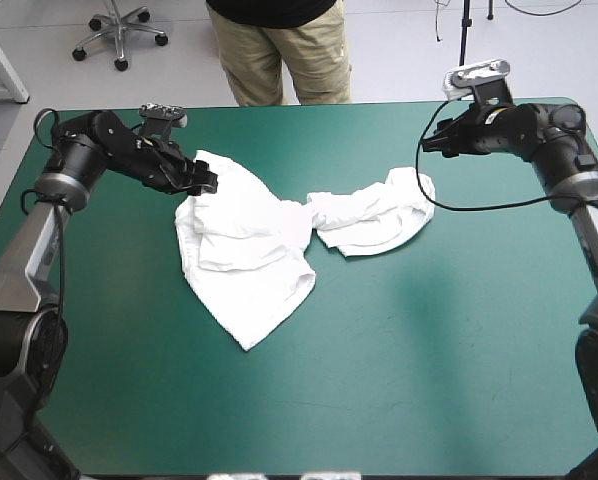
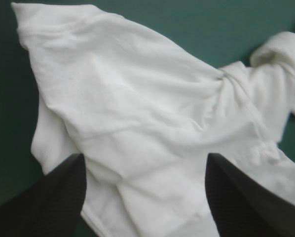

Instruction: Fold the cloth

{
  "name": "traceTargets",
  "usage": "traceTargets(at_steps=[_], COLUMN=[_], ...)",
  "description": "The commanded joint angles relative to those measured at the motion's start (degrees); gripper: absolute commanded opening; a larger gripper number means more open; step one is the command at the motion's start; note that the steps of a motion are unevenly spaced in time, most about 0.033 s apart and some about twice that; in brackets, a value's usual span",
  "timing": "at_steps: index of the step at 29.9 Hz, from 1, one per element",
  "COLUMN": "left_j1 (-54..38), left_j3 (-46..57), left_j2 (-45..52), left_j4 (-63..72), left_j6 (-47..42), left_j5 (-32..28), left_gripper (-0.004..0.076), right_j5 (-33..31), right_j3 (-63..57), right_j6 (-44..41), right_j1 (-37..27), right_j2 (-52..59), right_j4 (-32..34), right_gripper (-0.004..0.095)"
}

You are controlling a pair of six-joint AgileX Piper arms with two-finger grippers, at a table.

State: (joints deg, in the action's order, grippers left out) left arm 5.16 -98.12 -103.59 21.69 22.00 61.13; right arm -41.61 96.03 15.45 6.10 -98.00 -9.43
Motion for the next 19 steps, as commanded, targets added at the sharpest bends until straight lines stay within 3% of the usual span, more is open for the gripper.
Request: traceTargets(at_steps=[1,6,13,19], left_j1=[1.51,5.45,22.27,33.35], left_j3=[-1.25,6.32,28.02,38.73], left_j2=[7.65,14.58,23.94,24.16], left_j4=[2.00,1.78,-5.73,-18.86], left_j6=[-0.01,-2.48,-2.52,-11.33], left_j5=[4.82,6.35,-1.89,-8.94], left_gripper=[0.0490,0.0489,0.0453,0.0453], right_j5=[-1.77,-8.15,-12.88,-12.97], right_j3=[2.41,2.41,2.41,2.41], right_j6=[0.05,0.48,1.86,2.22], right_j1=[-0.49,-0.49,-0.49,-0.49], right_j2=[7.88,12.31,15.55,15.66], right_j4=[-0.59,-3.04,-4.21,-5.12], right_gripper=[0.0569,0.0532,0.0530,0.0530])
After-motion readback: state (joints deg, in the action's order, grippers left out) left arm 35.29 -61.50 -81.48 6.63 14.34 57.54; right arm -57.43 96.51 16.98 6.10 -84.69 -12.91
